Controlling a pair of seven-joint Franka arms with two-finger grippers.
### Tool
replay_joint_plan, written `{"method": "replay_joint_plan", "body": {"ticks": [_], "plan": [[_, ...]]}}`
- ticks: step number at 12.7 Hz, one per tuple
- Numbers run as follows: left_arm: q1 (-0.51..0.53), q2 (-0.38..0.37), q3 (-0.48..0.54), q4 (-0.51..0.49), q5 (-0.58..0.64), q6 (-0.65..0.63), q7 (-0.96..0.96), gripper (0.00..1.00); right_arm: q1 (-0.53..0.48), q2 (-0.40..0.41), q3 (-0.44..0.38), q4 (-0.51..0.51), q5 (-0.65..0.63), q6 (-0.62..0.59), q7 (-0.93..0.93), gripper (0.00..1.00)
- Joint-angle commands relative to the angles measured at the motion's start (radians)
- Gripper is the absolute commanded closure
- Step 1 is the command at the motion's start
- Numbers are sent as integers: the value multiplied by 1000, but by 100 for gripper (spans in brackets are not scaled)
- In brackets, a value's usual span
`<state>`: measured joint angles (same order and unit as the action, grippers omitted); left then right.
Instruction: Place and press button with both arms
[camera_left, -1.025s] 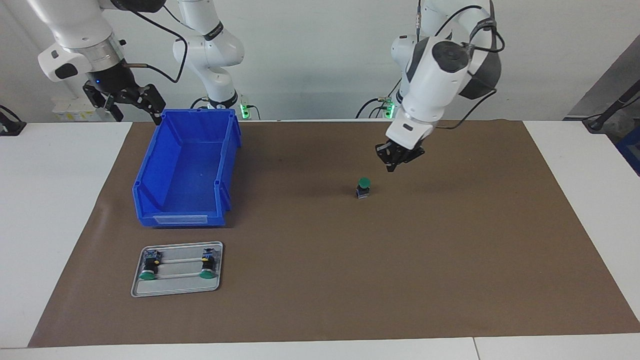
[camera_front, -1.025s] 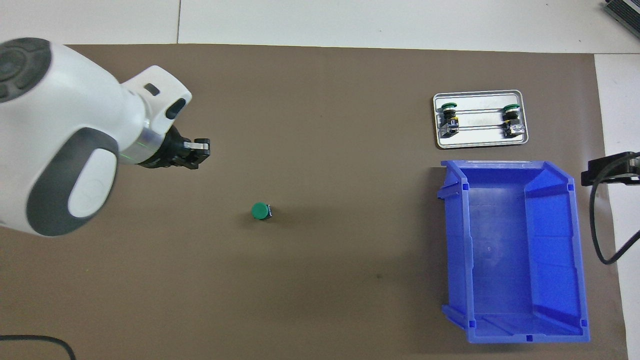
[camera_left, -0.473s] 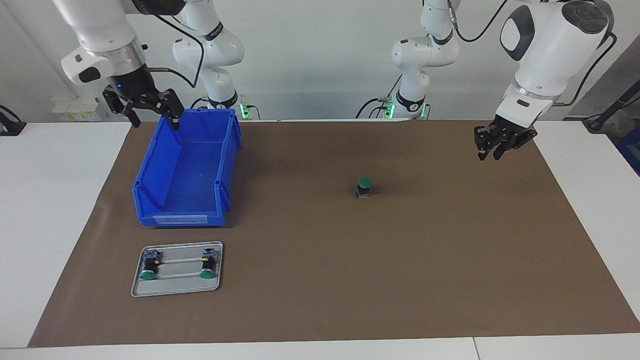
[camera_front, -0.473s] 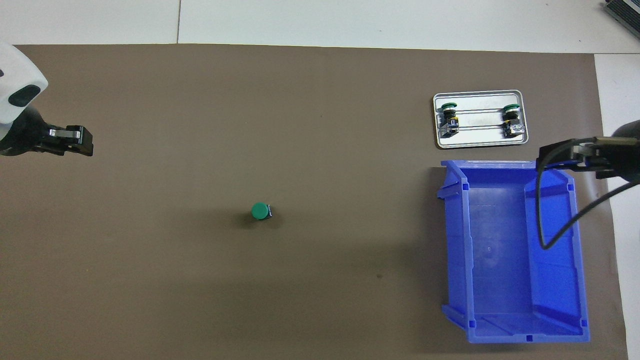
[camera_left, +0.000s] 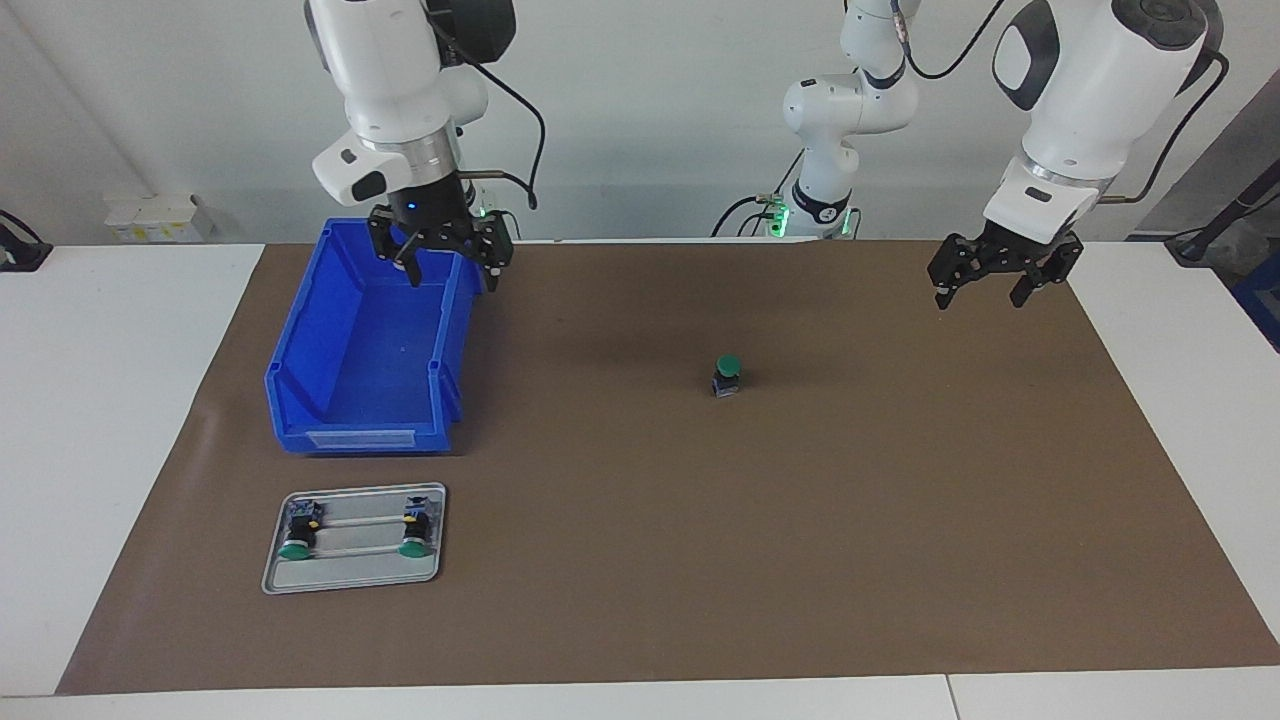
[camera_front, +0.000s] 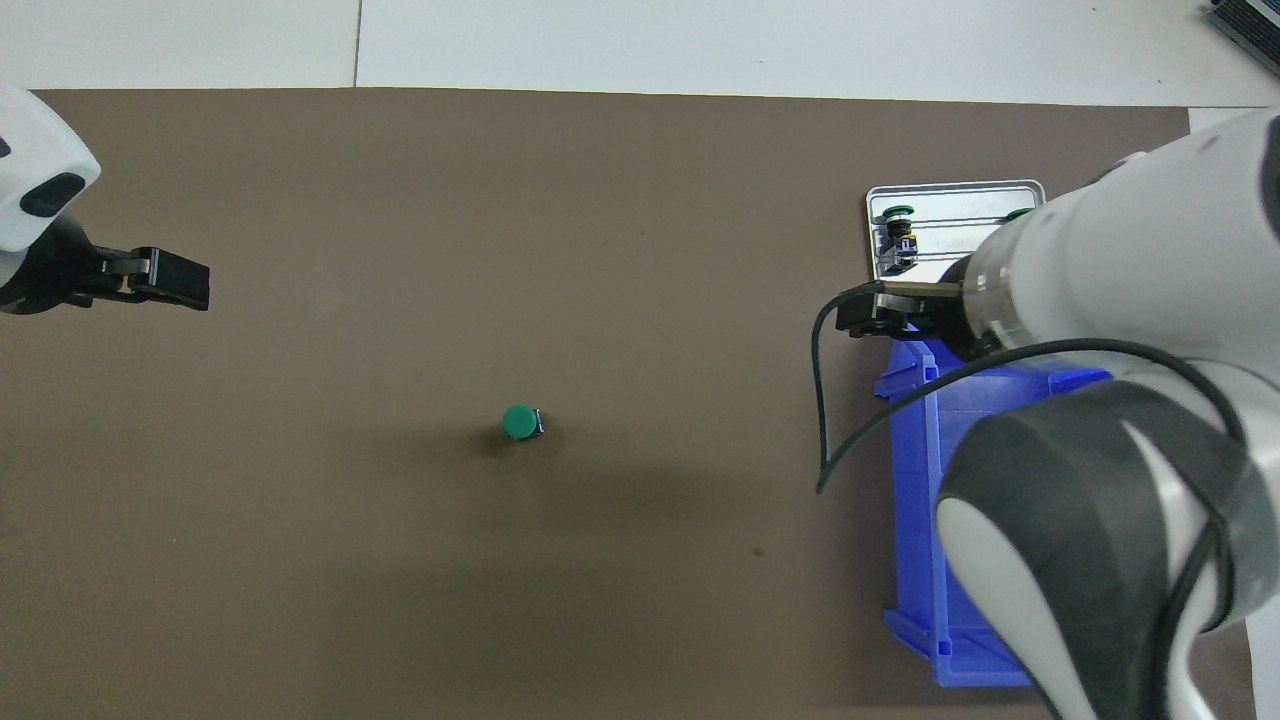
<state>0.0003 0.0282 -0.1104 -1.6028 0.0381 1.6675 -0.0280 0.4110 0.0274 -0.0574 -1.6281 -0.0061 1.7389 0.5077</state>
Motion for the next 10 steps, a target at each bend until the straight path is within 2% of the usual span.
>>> {"method": "replay_joint_plan", "body": {"ticks": [1, 4, 10], "plan": [[-20, -31, 0, -42, 19, 9, -6, 0, 96, 77, 2, 0, 24, 108, 133, 0], [-23, -51, -3, -80, -27, 29, -13, 0, 241, 184, 1, 4, 29, 275, 294, 0], [-22, -53, -3, -85, -29, 31, -4, 0, 365, 357, 1, 13, 11, 525, 321, 0]]}}
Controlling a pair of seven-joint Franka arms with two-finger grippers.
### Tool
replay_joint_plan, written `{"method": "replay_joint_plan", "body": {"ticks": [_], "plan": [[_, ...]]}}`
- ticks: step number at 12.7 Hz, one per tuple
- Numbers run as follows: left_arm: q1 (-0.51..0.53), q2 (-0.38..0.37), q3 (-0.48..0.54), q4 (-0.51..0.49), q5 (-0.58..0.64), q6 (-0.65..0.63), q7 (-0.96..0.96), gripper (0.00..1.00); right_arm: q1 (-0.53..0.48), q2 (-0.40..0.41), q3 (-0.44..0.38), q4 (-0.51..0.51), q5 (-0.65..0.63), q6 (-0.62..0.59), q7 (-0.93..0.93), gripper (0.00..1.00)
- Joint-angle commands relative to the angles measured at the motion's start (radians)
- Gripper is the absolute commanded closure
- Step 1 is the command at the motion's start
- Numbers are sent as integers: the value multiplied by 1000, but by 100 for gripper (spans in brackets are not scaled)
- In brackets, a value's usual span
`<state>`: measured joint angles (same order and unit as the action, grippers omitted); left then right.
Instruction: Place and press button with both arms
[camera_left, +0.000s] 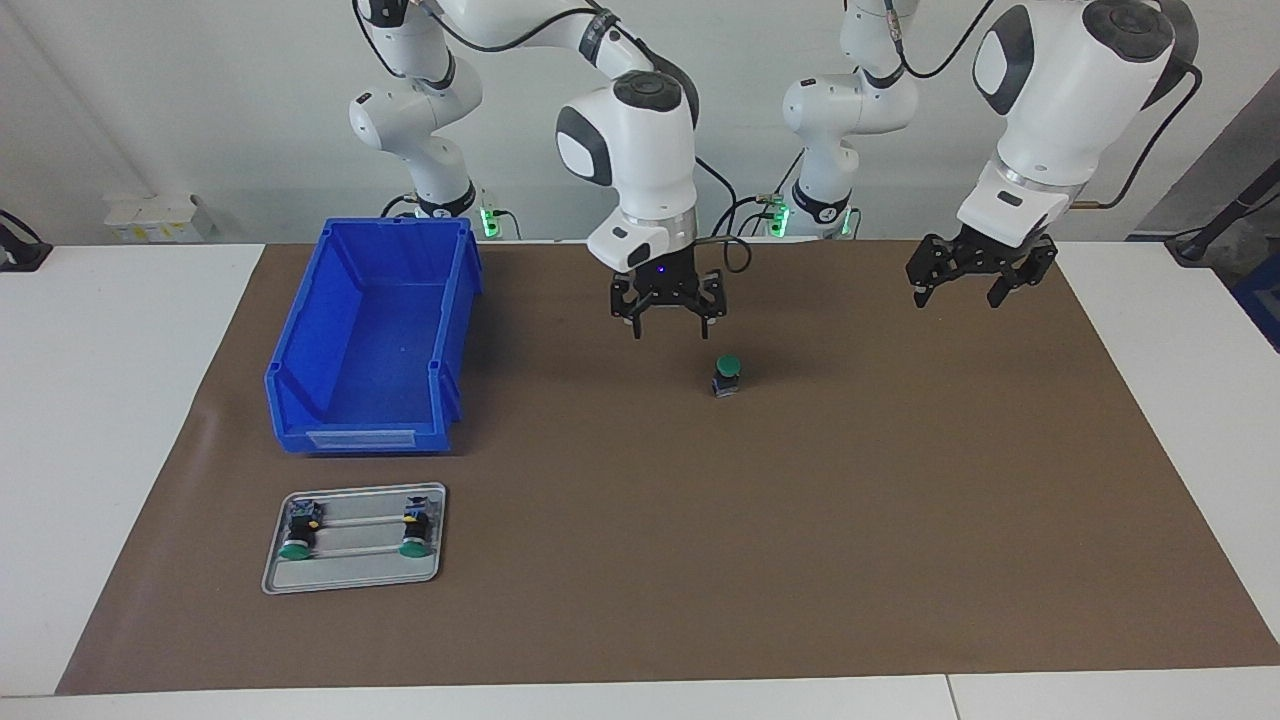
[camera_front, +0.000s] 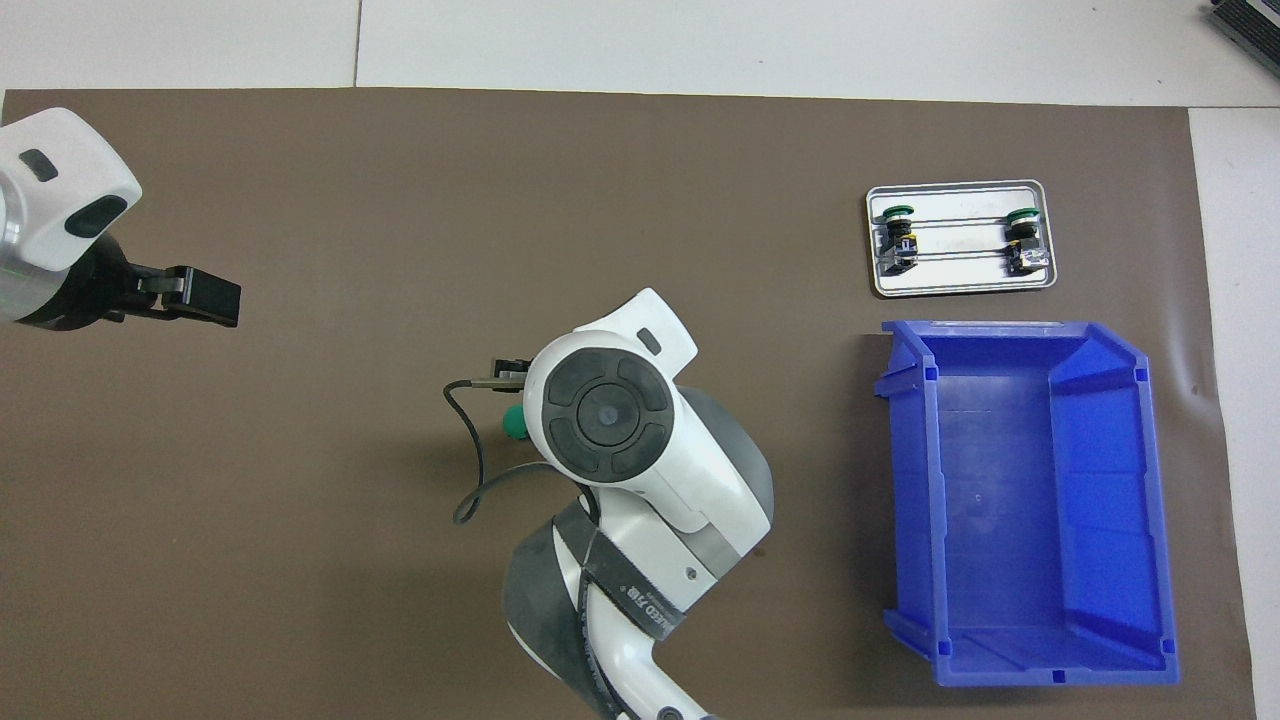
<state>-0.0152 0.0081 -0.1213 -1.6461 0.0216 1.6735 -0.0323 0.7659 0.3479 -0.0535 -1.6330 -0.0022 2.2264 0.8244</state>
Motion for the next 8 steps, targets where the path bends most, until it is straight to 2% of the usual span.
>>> {"method": "replay_joint_plan", "body": {"ticks": [1, 3, 8], "plan": [[-6, -33, 8, -43, -12, 26, 3, 0, 22, 80, -2, 34, -7, 58, -4, 0], [-2, -34, 14, -41, -11, 26, -1, 0, 58, 182, -3, 74, -50, 128, -11, 0], [58, -36, 19, -41, -11, 14, -1, 0, 67, 235, -2, 47, -94, 223, -126, 0]]}}
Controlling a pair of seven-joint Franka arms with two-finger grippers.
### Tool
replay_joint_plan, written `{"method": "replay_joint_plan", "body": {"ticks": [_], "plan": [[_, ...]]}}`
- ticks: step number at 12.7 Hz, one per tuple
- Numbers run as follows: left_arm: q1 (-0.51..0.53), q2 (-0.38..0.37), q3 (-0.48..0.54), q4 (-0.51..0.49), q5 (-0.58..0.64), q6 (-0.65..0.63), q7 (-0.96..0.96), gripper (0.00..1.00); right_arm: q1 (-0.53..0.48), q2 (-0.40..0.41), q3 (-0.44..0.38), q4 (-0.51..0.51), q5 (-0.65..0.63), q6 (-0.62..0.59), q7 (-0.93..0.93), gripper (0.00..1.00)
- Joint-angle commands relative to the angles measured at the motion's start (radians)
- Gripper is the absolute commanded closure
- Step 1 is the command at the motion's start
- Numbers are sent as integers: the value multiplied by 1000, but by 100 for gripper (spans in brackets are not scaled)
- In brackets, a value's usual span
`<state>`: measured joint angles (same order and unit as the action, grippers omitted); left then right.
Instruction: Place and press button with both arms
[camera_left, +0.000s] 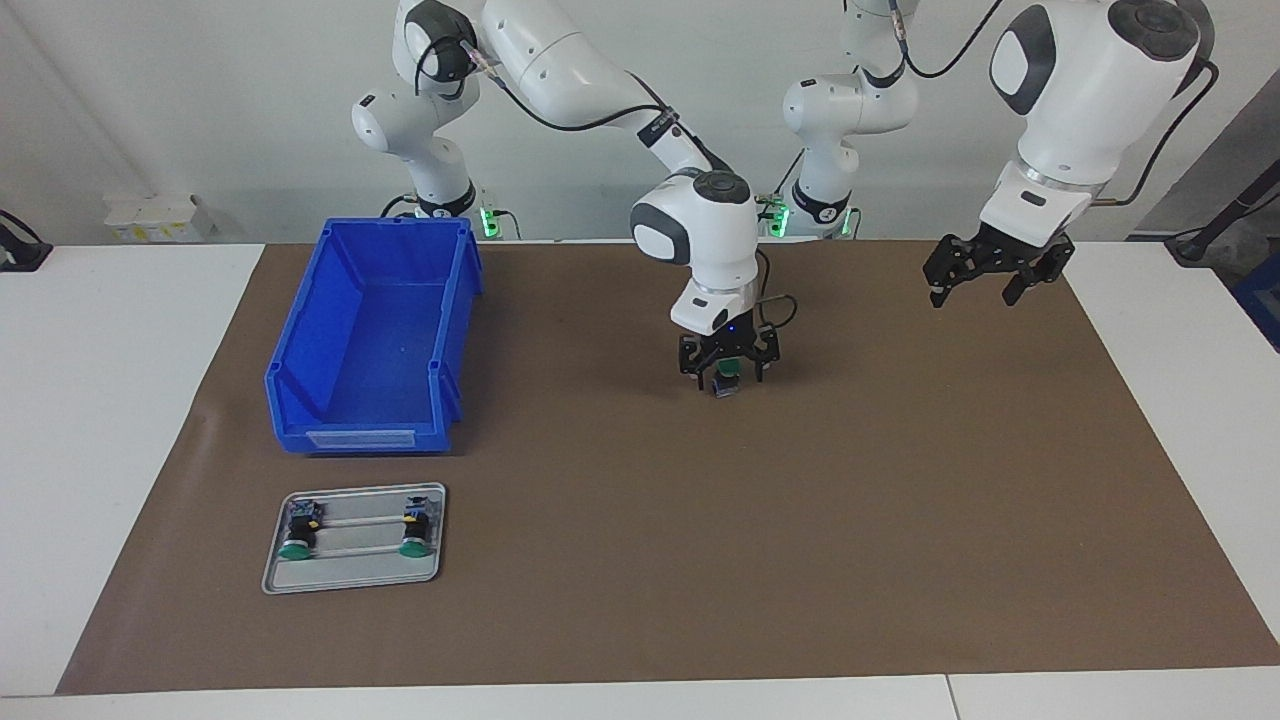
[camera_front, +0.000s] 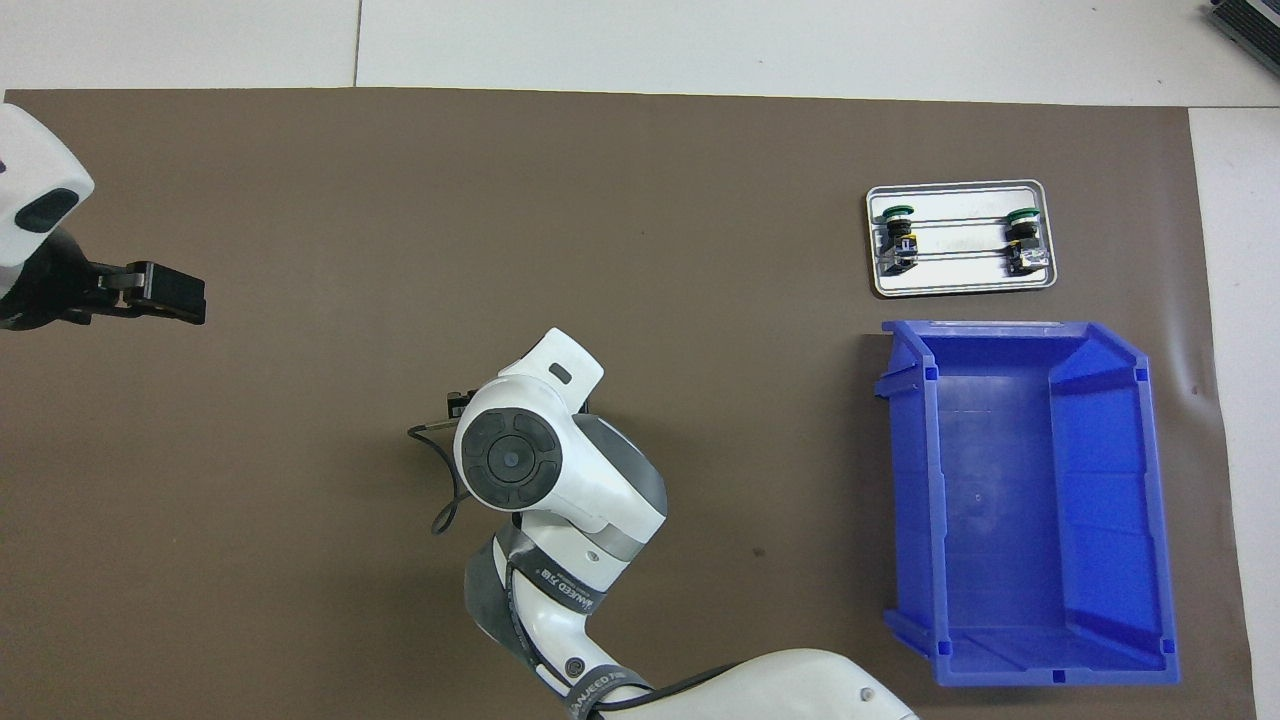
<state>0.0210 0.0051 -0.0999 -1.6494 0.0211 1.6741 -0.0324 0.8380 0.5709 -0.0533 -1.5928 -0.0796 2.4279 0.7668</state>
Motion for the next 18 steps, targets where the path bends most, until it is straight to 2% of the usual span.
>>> {"method": "replay_joint_plan", "body": {"ticks": [1, 6, 9, 10, 11, 13, 18], "plan": [[26, -33, -3, -38, -10, 15, -1, 0, -2, 11, -2, 7, -17, 16, -70, 0], [27, -33, -3, -38, -10, 15, -1, 0, 21, 1, -2, -38, -17, -15, -92, 1], [28, -33, -3, -38, -10, 13, -1, 0, 21, 1, -2, -36, -17, -15, -93, 9], [27, -33, -3, -38, -10, 13, -1, 0, 23, 0, -2, -38, -17, -16, -96, 17], [27, -33, -3, -38, -10, 13, -1, 0, 23, 0, -2, -39, -19, -16, -113, 31], [27, -33, -3, -38, -10, 13, -1, 0, 23, 0, -2, -36, -20, -19, -129, 100], [27, -33, -3, -38, -10, 15, -1, 0, 6, -2, -3, 14, -17, -82, -118, 100]]}}
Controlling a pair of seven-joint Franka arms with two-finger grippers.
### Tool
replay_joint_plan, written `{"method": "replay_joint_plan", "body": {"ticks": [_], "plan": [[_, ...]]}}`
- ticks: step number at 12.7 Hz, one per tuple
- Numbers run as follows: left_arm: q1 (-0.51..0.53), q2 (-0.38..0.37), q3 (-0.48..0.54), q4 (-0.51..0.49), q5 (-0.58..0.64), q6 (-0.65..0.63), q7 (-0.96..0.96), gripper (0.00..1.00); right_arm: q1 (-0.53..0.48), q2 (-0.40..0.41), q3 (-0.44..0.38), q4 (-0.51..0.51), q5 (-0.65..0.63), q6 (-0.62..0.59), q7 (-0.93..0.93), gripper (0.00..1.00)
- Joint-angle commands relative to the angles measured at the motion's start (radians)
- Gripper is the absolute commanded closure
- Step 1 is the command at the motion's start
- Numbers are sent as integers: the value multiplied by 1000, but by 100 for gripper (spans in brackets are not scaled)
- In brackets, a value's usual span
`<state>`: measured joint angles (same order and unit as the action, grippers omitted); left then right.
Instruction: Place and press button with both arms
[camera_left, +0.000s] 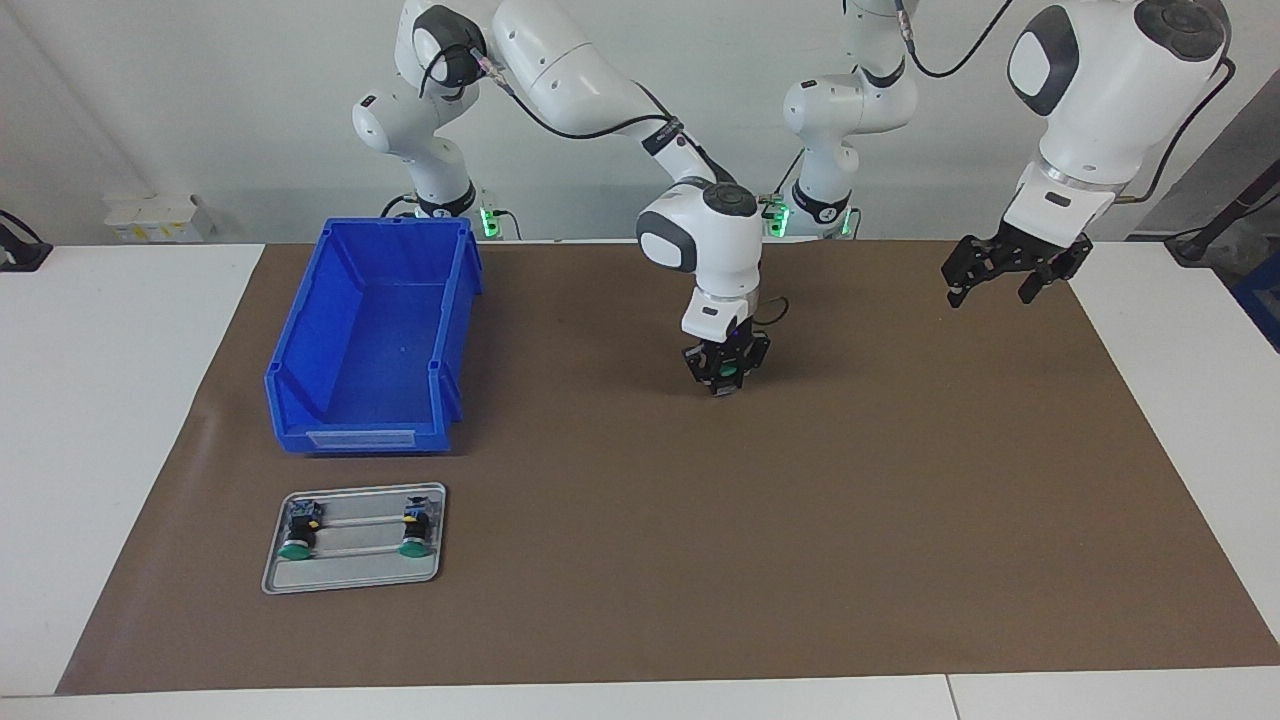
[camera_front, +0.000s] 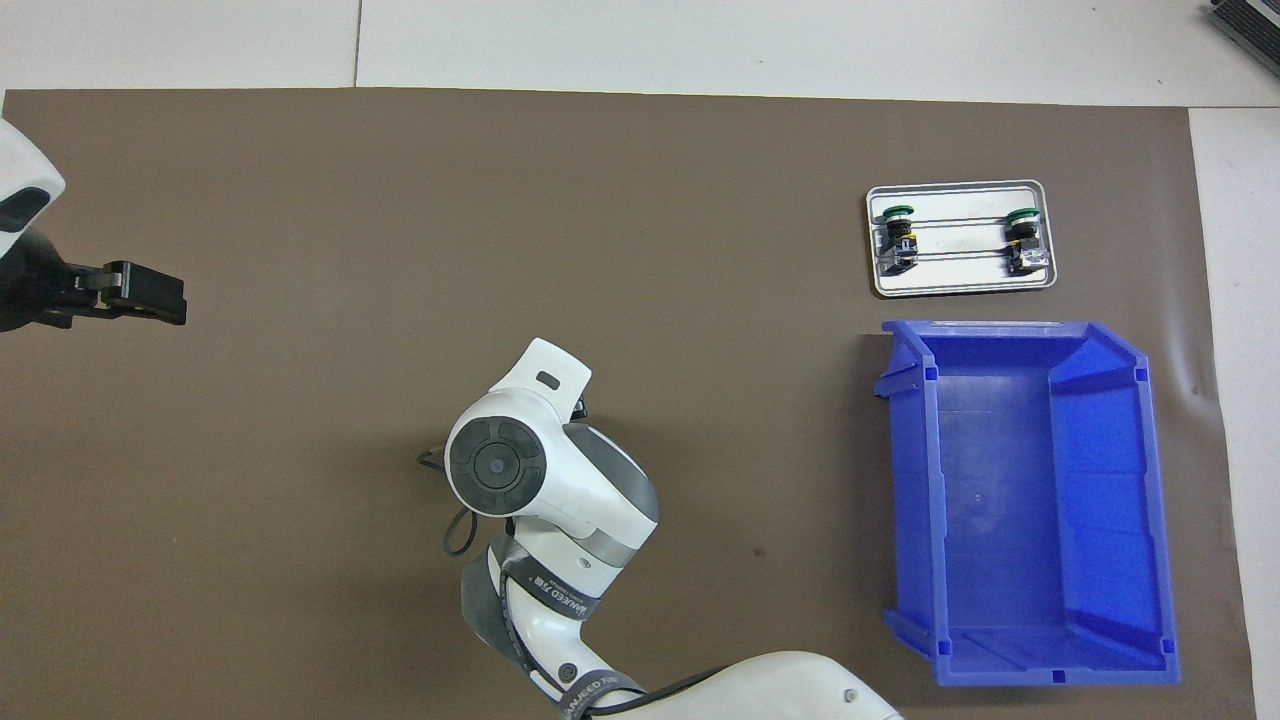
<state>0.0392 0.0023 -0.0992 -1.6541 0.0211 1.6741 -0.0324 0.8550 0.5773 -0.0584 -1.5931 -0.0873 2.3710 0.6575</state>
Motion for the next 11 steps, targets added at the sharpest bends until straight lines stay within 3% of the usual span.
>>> {"method": "replay_joint_plan", "body": {"ticks": [1, 2, 4, 7, 9, 11], "plan": [[10, -30, -4, -33, -10, 15, -1, 0, -14, -11, 0, 15, -8, -32, -7, 100], [8, -30, -4, -33, -10, 15, -1, 0, -10, -16, -7, 16, -2, -51, 1, 100], [8, -30, -4, -33, -10, 15, -1, 0, -40, -103, -26, 6, -6, -96, 20, 100], [10, -30, -4, -33, -10, 13, -1, 0, -155, -256, -26, -22, -9, -237, 2, 100], [8, -30, -4, -33, -10, 13, -1, 0, -220, -316, -27, -42, -15, -295, -5, 100], [10, -30, -4, -33, -10, 13, -1, 0, -310, -379, -26, -76, -22, -337, -134, 100]]}}
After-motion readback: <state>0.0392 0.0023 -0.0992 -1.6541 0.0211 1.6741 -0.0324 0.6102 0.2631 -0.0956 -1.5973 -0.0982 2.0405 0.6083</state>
